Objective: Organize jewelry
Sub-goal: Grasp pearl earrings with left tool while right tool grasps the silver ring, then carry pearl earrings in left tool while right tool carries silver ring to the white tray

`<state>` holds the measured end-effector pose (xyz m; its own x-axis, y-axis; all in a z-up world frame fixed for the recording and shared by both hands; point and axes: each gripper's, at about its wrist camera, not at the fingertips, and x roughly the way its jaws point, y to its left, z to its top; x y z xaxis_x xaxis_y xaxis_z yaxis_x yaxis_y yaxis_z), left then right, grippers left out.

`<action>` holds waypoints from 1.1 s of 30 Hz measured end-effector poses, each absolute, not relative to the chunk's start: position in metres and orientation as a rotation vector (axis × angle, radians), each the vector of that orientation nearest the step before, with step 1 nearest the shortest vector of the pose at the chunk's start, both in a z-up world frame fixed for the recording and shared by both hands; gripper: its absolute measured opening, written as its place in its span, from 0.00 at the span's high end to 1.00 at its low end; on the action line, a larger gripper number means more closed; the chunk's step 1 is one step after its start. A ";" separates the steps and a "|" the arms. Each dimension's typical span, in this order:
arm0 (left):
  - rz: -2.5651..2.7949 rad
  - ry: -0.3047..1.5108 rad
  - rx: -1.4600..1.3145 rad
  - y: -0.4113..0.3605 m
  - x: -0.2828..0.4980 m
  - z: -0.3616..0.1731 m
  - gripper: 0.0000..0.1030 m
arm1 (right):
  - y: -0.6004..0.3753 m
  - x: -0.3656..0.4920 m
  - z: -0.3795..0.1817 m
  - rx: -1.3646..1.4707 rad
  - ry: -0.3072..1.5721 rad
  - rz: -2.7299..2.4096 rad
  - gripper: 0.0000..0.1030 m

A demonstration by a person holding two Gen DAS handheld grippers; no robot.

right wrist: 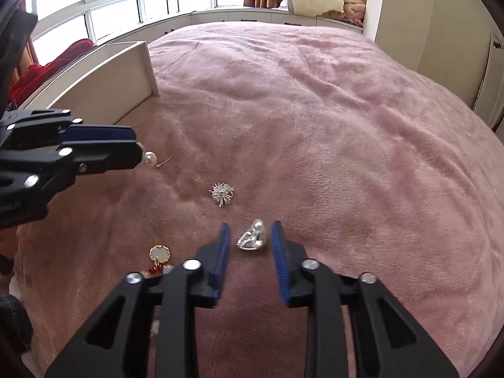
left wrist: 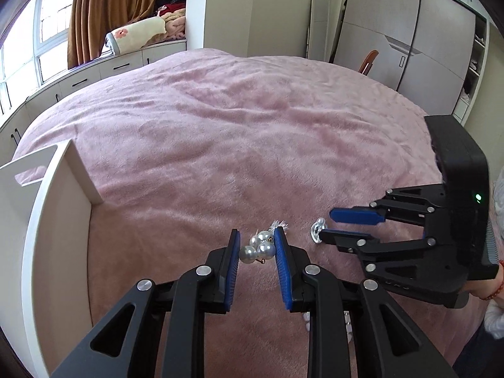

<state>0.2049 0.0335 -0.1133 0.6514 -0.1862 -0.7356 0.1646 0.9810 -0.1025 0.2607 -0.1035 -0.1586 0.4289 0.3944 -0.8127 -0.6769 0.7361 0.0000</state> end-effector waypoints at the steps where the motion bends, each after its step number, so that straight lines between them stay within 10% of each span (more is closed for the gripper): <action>1: -0.195 0.844 -0.032 0.036 0.203 -0.115 0.74 | -0.099 0.262 -0.162 -0.371 0.905 0.672 0.67; 13: -0.199 0.853 -0.062 0.047 0.197 -0.118 0.74 | -0.104 0.263 -0.168 -0.315 0.957 0.667 0.77; 33: -0.108 0.742 -0.090 0.087 0.150 -0.016 0.74 | -0.030 0.221 -0.006 -0.345 0.660 0.807 0.77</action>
